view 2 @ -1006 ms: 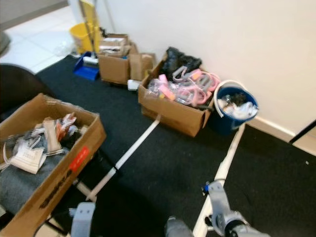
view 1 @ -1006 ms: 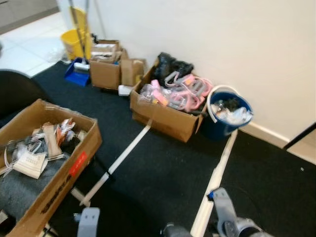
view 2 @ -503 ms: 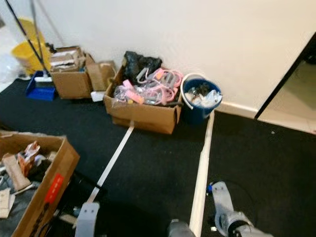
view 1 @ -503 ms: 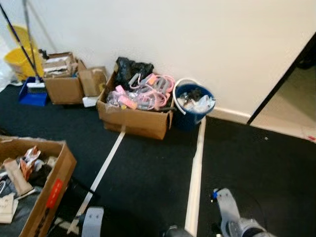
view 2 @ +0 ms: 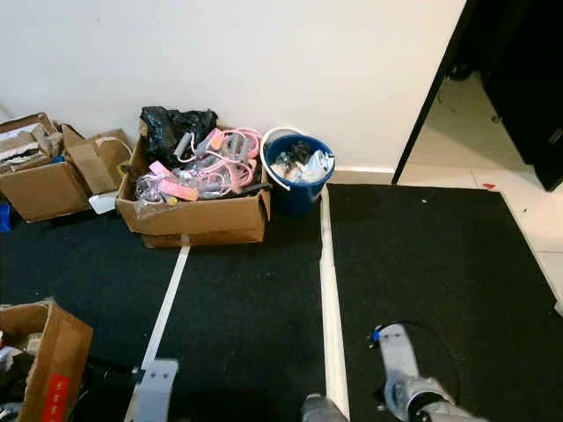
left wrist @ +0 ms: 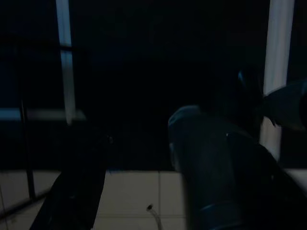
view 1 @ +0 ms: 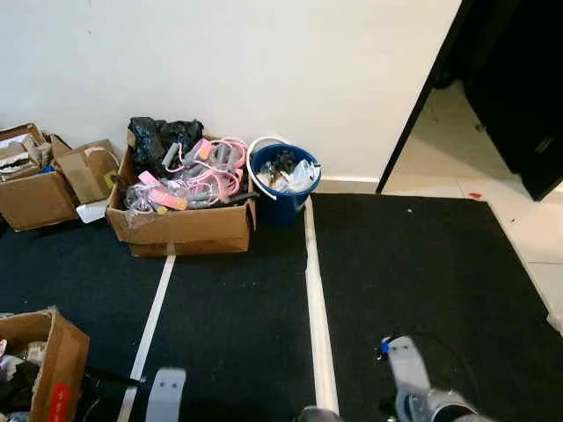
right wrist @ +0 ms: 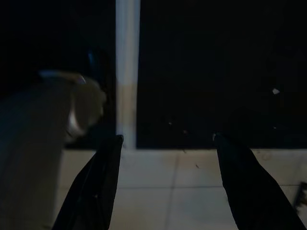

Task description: Picking trash to rubbish bin

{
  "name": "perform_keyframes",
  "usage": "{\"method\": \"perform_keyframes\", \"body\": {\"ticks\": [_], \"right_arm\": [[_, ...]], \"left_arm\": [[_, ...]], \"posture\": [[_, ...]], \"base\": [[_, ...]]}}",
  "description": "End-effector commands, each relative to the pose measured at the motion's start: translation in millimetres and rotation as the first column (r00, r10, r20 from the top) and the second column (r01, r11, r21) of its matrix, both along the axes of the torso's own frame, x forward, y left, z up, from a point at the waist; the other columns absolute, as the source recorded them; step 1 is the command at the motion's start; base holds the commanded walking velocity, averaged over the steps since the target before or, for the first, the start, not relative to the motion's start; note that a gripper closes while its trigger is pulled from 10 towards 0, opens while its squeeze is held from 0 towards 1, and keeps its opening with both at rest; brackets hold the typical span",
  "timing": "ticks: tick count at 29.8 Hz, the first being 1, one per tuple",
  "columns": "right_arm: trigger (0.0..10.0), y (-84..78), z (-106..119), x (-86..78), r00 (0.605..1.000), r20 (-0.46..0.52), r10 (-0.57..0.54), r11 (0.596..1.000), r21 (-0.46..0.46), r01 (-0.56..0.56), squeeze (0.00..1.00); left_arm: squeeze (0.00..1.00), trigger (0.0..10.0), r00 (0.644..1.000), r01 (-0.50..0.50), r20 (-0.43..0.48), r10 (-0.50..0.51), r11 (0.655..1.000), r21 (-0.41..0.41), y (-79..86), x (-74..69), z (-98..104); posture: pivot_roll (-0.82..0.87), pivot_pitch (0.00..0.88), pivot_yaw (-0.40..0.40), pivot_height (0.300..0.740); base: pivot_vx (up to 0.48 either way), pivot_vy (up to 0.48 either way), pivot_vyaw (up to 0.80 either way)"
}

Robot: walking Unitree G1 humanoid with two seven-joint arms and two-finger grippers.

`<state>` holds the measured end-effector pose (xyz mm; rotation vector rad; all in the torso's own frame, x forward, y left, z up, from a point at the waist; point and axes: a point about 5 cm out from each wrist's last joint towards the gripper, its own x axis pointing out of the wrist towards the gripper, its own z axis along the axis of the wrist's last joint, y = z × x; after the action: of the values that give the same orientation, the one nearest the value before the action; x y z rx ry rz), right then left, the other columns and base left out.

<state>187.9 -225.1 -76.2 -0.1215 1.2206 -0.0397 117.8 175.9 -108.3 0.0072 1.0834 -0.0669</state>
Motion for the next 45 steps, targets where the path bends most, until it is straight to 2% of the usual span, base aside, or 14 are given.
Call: {"method": "perform_keyframes", "body": {"ticks": [1, 7, 18, 45], "right_arm": [[10.0, 5.3, -4.9, -8.0, 1.0, -0.028, -0.014, 1.0, 0.021, 0.015, 0.0], [10.0, 5.1, -4.4, -6.7, 1.0, -0.018, -0.011, 1.0, 0.016, 0.011, 0.0], [10.0, 4.9, -3.8, -5.4, 1.0, -0.009, -0.005, 1.0, 0.011, 0.005, 0.0], [10.0, 5.7, -3.9, -5.1, 1.0, -0.006, -0.009, 1.0, 0.013, 0.009, 0.0]], "left_arm": [[0.0, 10.0, 0.996, 0.007, -0.091, -0.009, 1.0, -0.019, -5.3, -22.8, -7.3], [0.0, 10.0, 0.997, 0.012, -0.083, -0.013, 1.0, -0.013, -5.1, -21.2, -6.8], [0.0, 10.0, 0.998, 0.01, -0.067, -0.01, 1.0, -0.001, 1.3, -17.5, -5.2], [0.0, 10.0, 0.999, 0.018, -0.051, -0.019, 1.0, -0.015, -0.8, -13.5, -4.2]], "posture": [[0.03, 0.063, -0.007, 0.74], [0.03, 0.059, -0.009, 0.74], [0.03, 0.053, -0.011, 0.74], [0.03, 0.055, -0.009, 0.74]], "base": [[0.0, 0.0, -0.8], [0.0, 0.0, -0.8], [0.0, -0.048, 0.0], [0.0, -0.467, 0.0]]}}
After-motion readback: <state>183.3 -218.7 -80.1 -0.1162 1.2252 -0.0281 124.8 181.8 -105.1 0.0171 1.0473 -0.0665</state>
